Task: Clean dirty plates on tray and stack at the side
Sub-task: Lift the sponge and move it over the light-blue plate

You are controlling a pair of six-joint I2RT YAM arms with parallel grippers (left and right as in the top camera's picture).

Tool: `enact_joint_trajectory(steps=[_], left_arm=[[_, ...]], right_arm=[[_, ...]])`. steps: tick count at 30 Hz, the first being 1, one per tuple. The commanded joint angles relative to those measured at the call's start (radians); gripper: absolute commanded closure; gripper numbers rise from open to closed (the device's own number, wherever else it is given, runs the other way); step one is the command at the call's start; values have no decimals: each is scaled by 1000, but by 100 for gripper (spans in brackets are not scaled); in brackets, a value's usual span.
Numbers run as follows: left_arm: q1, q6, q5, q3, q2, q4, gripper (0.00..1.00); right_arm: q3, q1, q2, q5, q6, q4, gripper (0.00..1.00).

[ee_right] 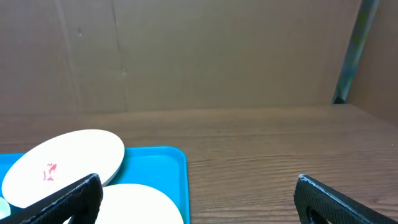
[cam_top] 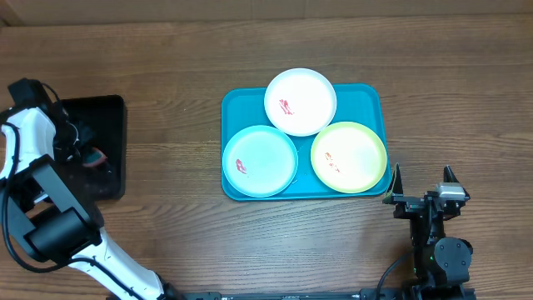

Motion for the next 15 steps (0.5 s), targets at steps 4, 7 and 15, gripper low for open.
enact_joint_trajectory(steps=[4,7,15], left_arm=[[-2,35,65,226,-119,-69,96],[-2,42,-1,210,-128,-90,96],[-6,103,-38,53,-8,-51,96]], right_arm=[[-10,-6,-10,0,-1,6,0],[-10,-6,-10,0,-1,6,0],[-10,-6,-10,0,-1,6,0]])
